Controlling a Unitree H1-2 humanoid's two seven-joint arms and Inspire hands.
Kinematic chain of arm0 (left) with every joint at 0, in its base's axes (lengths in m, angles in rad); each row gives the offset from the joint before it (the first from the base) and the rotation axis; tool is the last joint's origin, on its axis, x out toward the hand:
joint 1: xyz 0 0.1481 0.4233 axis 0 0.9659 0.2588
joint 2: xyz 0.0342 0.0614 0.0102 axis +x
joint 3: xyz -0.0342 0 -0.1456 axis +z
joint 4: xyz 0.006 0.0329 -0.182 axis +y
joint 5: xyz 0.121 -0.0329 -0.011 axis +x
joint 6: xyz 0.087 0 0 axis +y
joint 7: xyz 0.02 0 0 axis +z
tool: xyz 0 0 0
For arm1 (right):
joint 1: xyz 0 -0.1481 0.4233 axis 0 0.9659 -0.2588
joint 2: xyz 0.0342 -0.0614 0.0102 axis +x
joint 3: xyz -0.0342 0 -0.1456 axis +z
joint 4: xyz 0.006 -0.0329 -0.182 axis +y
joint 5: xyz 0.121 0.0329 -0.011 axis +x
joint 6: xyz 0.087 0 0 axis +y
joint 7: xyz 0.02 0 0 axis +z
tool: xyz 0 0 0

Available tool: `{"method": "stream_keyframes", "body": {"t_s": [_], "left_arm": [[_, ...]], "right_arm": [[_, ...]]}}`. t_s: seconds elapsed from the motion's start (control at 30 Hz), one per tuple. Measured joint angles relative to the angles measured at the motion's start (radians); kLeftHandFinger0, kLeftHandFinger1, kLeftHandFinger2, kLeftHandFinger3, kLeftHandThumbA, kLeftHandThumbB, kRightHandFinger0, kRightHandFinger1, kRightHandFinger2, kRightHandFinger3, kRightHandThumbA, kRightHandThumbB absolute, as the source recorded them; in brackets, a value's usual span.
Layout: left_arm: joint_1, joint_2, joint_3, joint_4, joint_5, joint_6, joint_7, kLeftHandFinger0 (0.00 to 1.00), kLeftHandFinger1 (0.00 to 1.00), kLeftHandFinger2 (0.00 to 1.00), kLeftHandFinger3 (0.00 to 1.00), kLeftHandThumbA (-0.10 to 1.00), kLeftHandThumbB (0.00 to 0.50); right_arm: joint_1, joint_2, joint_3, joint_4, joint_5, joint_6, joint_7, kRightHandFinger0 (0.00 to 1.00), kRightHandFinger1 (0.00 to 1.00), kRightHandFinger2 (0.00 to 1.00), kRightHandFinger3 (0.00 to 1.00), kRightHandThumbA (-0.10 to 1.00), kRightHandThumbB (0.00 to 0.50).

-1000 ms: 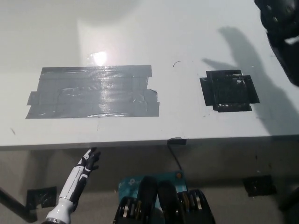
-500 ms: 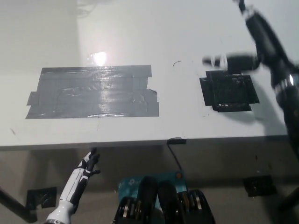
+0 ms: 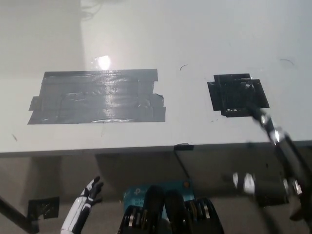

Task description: A stapler is kept on the black spot marked on the desk infront of the robot. The robot picks up the stapler using its right hand and passes it to a person

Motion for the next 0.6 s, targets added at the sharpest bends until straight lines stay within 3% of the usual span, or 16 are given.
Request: {"method": "stream_keyframes", "body": {"t_s": [0.03,0.07,0.1,0.17,0.2,0.23,0.3,0.6], "left_arm": [[0.008,0.0,0.0,0.0,0.0,-0.001,0.0,0.92,0.99,0.98,1.0,1.0,0.5],[0.011,0.0,0.0,0.0,0.0,-0.001,0.0,0.9,0.99,0.99,1.0,1.0,0.5],[0.028,0.0,0.0,-0.001,0.0,-0.005,0.0,0.88,0.98,0.99,1.0,1.0,0.5],[0.045,0.0,-0.001,-0.002,0.0,-0.01,0.0,0.87,0.99,0.99,1.0,1.0,0.5],[0.052,0.0,-0.001,-0.002,0.0,-0.011,0.0,0.89,0.98,0.99,1.0,1.0,0.5],[0.057,0.0,-0.002,-0.003,0.0,-0.012,0.0,0.9,0.98,0.98,1.0,1.0,0.5],[0.069,0.0,-0.003,-0.007,-0.001,-0.018,0.0,0.93,1.0,0.99,1.0,1.0,0.5],[0.079,0.0,-0.007,-0.038,-0.001,-0.021,0.0,0.9,0.99,0.99,1.0,1.0,0.5]], "right_arm": [[0.035,0.014,-0.011,-0.037,0.021,-0.009,-0.001,1.0,1.0,1.0,1.0,0.8,0.096],[0.04,0.016,-0.012,-0.042,0.023,-0.012,-0.001,1.0,1.0,1.0,1.0,0.91,0.162],[0.102,0.039,-0.035,-0.087,0.056,-0.037,-0.004,1.0,1.0,1.0,1.0,0.98,0.19],[0.14,0.062,-0.053,-0.091,0.077,-0.072,-0.006,1.0,1.0,1.0,1.0,0.96,0.18],[0.153,0.075,-0.058,-0.064,0.08,-0.09,-0.006,1.0,1.0,1.0,1.0,0.91,0.06],[0.162,0.085,-0.061,-0.03,0.082,-0.105,-0.006,1.0,1.0,1.0,1.0,0.88,0.162],[0.181,0.118,-0.073,0.097,0.091,-0.141,-0.005,1.0,1.0,1.0,1.0,0.86,0.159],[0.175,0.197,-0.099,0.526,0.104,-0.24,-0.003,1.0,1.0,1.0,1.0,0.89,0.195]]}}
